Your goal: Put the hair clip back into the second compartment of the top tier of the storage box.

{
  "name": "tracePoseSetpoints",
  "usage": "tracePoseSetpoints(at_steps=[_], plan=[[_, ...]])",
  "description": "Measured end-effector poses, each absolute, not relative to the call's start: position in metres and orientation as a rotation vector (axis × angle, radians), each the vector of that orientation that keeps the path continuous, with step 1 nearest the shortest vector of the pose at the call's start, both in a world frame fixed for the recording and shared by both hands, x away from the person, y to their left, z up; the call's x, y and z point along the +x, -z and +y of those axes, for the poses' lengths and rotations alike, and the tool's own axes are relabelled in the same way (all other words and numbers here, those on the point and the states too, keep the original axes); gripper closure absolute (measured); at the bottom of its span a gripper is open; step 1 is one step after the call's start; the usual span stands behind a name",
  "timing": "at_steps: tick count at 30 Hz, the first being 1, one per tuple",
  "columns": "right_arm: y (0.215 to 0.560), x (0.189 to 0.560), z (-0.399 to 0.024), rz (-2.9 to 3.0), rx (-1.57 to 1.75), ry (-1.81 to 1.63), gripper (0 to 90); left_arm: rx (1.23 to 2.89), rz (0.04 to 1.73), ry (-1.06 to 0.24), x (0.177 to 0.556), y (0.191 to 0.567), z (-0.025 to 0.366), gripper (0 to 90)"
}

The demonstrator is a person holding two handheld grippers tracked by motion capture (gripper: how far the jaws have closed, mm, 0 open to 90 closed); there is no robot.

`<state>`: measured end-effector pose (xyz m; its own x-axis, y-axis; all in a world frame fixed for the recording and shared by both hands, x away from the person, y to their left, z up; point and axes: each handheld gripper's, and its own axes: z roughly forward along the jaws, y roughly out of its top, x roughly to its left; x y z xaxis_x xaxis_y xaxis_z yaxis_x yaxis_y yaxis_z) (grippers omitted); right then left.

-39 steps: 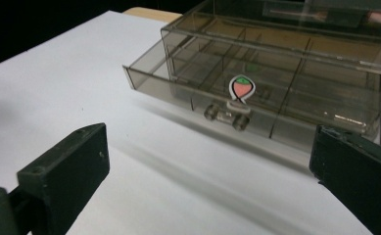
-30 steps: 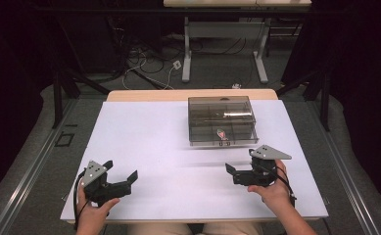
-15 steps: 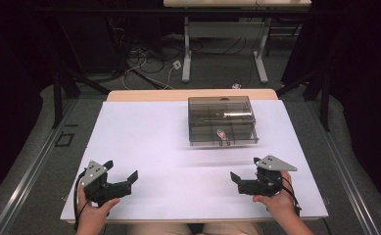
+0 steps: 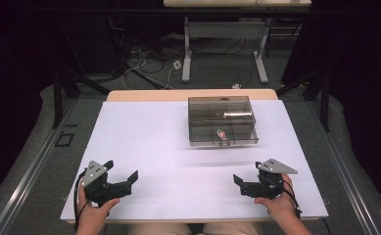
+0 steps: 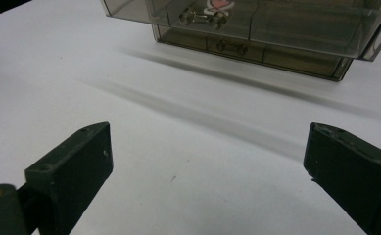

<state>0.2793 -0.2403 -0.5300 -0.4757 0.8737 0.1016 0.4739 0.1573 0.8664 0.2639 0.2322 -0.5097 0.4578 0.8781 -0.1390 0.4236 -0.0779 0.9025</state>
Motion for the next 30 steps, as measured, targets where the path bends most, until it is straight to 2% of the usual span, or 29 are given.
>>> tracePoseSetpoints(at_steps=[30], plan=[[0.542,0.29,-0.232,2.08,1.284,-1.22,3.9,1.686,1.132,-0.553,0.264,0.51,0.232,1.6]])
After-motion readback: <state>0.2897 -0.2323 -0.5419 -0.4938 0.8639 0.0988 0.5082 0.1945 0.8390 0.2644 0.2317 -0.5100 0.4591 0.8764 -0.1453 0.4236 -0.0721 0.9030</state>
